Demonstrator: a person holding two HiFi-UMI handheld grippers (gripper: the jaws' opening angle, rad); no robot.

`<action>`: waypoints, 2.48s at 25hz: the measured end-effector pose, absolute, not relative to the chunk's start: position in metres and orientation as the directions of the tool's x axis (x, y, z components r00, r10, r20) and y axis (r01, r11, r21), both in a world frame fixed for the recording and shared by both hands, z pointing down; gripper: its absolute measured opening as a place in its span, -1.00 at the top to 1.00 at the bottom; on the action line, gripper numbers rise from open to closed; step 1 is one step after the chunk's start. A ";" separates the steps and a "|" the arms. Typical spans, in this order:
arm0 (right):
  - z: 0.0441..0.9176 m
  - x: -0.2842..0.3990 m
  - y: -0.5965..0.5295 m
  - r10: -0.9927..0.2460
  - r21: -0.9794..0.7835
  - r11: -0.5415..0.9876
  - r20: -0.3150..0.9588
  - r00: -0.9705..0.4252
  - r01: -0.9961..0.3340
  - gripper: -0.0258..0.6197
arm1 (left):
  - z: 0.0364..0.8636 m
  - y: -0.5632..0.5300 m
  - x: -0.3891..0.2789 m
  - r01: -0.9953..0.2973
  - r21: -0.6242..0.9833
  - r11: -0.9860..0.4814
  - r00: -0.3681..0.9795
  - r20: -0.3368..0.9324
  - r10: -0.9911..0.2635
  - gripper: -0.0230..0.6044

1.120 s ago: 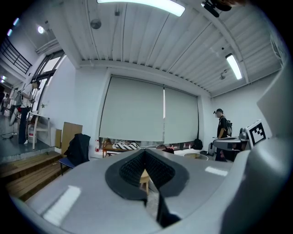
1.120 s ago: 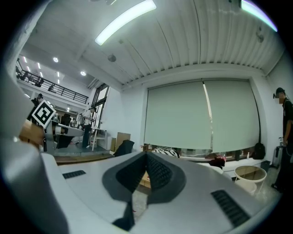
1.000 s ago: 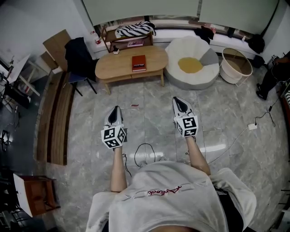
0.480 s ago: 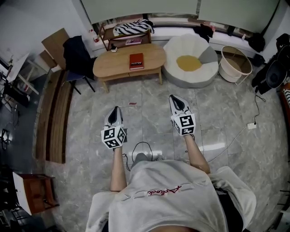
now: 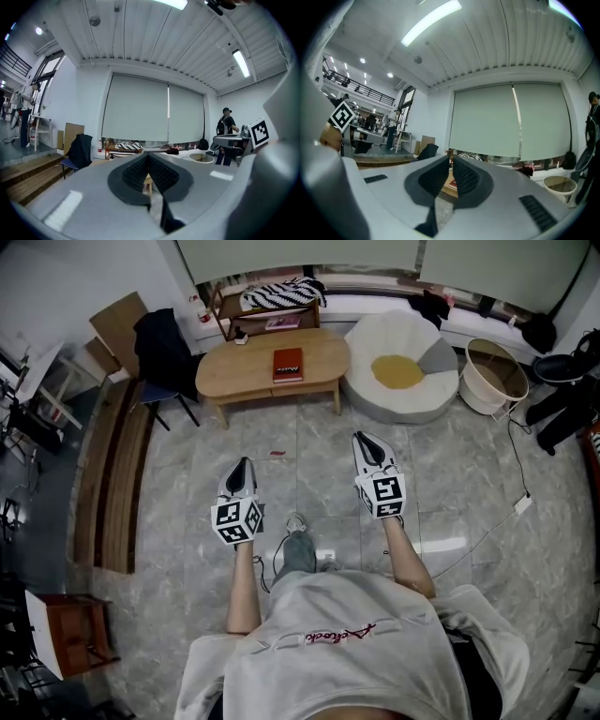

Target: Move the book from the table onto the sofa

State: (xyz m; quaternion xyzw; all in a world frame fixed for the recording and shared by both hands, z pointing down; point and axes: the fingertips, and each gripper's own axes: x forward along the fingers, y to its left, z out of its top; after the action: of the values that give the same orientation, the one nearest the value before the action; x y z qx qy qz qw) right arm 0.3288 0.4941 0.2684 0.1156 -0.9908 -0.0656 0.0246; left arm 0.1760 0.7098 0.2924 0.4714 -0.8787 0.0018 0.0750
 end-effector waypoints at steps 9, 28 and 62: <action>0.276 0.282 0.474 -0.234 0.144 0.963 0.041 -0.971 -0.226 0.89 | 0.307 0.684 0.130 -0.836 0.083 0.542 -0.529 0.139 -0.837 0.90; 0.262 0.128 0.407 -0.270 0.153 0.953 0.047 -0.962 -0.260 0.89 | 0.291 0.604 -0.030 -0.856 0.099 0.507 -0.496 0.118 -0.860 0.90; 0.264 -0.010 0.363 -0.338 0.152 0.932 0.037 -0.940 -0.329 0.89 | 0.289 0.538 -0.180 -0.901 0.099 0.423 -0.414 0.101 -0.905 0.90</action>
State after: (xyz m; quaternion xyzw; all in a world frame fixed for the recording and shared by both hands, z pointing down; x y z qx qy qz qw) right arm -0.0097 0.3627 0.2643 0.1698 -0.9823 -0.0720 0.0314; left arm -0.1798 0.5376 0.2893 0.5369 -0.8406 -0.0145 0.0696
